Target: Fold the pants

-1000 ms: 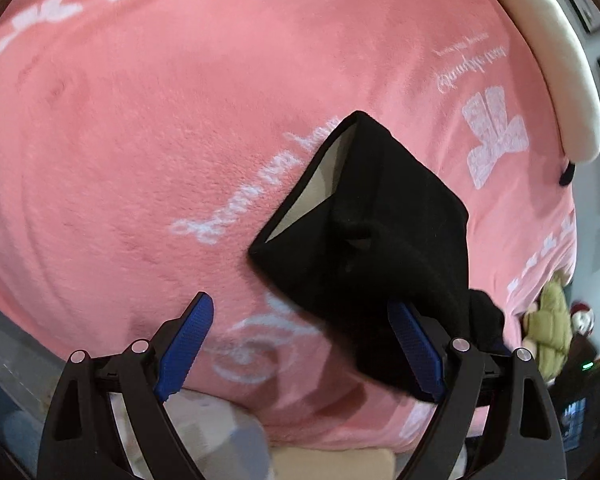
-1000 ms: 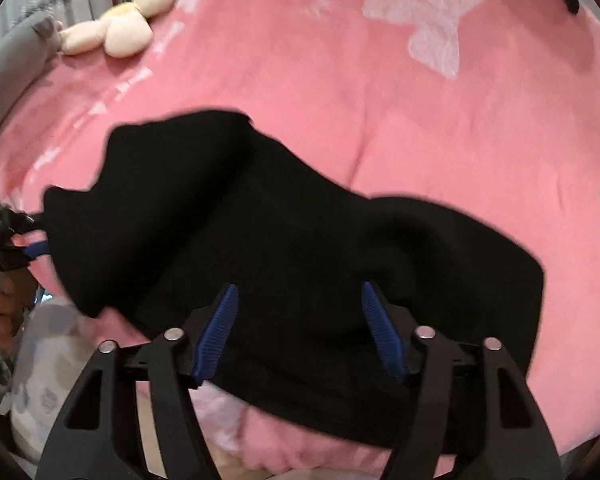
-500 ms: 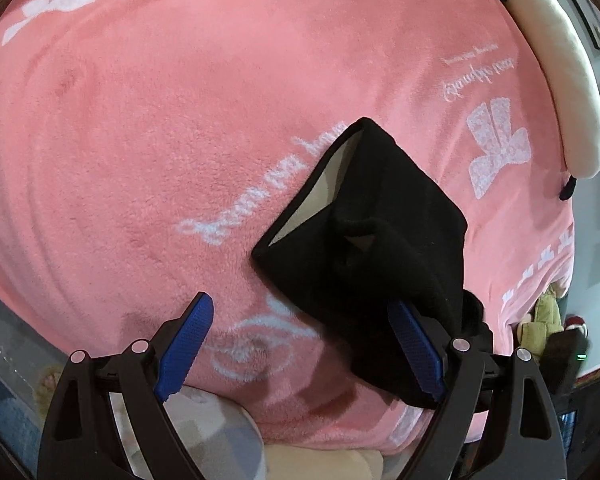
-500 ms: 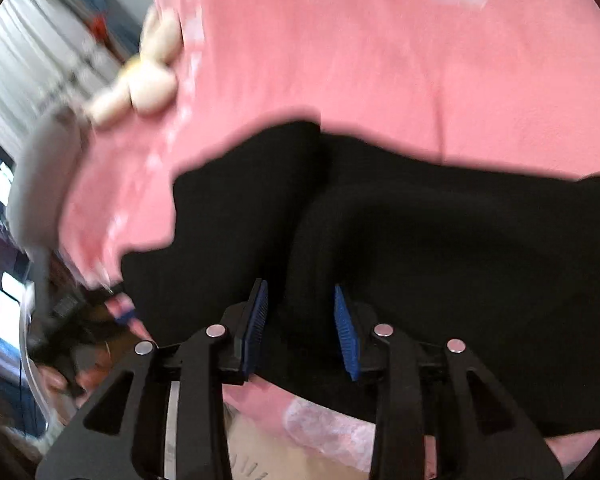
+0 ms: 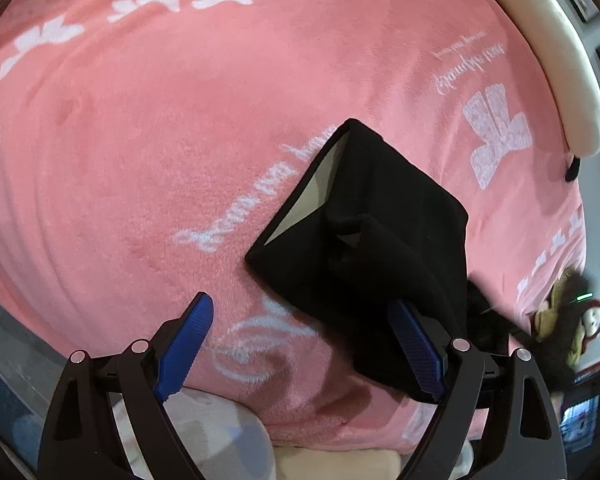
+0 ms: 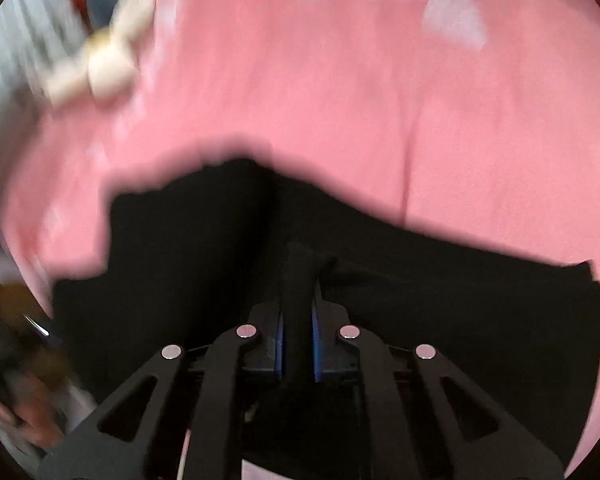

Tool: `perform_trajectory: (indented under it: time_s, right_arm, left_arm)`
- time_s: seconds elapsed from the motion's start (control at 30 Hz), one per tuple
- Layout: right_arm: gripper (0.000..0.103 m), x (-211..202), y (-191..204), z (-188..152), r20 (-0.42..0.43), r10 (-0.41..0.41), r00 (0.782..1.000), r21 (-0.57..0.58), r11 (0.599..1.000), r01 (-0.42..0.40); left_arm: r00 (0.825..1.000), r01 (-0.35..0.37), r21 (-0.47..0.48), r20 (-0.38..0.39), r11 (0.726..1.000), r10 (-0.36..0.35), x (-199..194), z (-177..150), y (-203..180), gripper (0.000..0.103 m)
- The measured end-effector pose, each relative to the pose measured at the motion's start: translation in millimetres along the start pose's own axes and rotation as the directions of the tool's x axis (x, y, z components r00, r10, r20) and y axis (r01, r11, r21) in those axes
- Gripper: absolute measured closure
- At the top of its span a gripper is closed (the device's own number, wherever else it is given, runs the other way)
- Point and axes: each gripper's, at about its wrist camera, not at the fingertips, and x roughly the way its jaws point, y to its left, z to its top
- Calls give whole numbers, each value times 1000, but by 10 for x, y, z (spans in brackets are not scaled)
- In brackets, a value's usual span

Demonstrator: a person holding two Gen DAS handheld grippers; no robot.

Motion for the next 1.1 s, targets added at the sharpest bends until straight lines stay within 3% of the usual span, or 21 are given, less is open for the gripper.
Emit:
perform_trajectory:
  time_s: [0.07, 0.1, 0.13, 0.17, 0.23, 0.37, 0.43, 0.5, 0.53, 0.63, 0.7, 0.83, 0.9, 0.97, 1.03, 1.07, 1.1]
  right_arm:
    - [88, -290, -21, 93, 117, 104, 988, 59, 992, -111]
    - [71, -274, -10, 110, 118, 135, 984, 69, 987, -144]
    - [55, -149, 38, 110, 74, 155, 985, 53, 986, -159]
    - [42, 103, 101, 77, -46, 127, 991, -2, 992, -127]
    - [43, 257, 192, -19, -109, 11, 994, -66, 998, -19]
    - [56, -125, 221, -289, -16, 54, 998, -47, 997, -54]
    - [58, -30, 231, -407, -52, 65, 997, -37, 997, -67]
    - [59, 233, 241, -532, -147, 12, 989, -85, 996, -24]
    - [59, 242, 305, -569, -130, -19, 991, -108, 994, 5]
    - [54, -55, 668, -490, -21, 9, 1000, -182, 983, -13]
    - [41, -128, 1064, -413, -3, 38, 999, -308, 951, -38]
    - [35, 139, 1832, -449, -69, 48, 996, -547, 834, -78]
    - [32, 487, 2209, -578, -75, -51, 996, -688, 725, -15]
    - [32, 783, 2384, -705, -52, -141, 989, -765, 642, 51]
    - [41, 993, 2412, -742, -46, -170, 984, -787, 613, 69]
    - [56, 1006, 2375, -706, -62, -152, 987, -769, 638, 50]
    - [87, 963, 2316, -638, -79, -125, 989, -733, 680, 27]
  left_arm:
    - [1000, 1, 10, 6, 1000, -1, -1, 10, -18, 17]
    - [1000, 7, 6, 2, 1000, -7, 15, 12, -20, 17]
    - [1000, 14, -3, -2, 1000, -14, 32, 11, -13, 17]
    - [1000, 26, -16, -7, 1000, -26, 56, 13, -6, 17]
    - [999, 36, -44, -22, 998, -37, 83, 13, 22, 17]
    - [999, 44, -42, -16, 998, -45, 14, 13, 48, 17]
    - [999, 33, -35, -11, 999, -34, 16, 6, 51, 17]
    - [999, 48, -49, -21, 998, -49, 47, -3, 54, 17]
    - [998, 49, -56, -29, 997, -51, 52, -6, 53, 17]
    - [998, 62, -49, -27, 997, -63, -53, -38, 52, 17]
    - [998, 56, -30, -22, 998, -57, -141, -92, 81, 17]
    - [999, 14, -45, -48, 999, -16, -259, -246, 231, 17]
    - [998, -6, -53, -58, 999, 3, -321, -315, 326, 17]
    - [995, -86, -51, -50, 995, 84, -388, -355, 410, 18]
    - [995, -90, -44, -36, 995, 88, -472, -379, 486, 18]
    - [994, -103, -44, -27, 994, 101, -522, -377, 510, 18]
    - [994, -106, -41, -17, 993, 106, -550, -372, 516, 18]
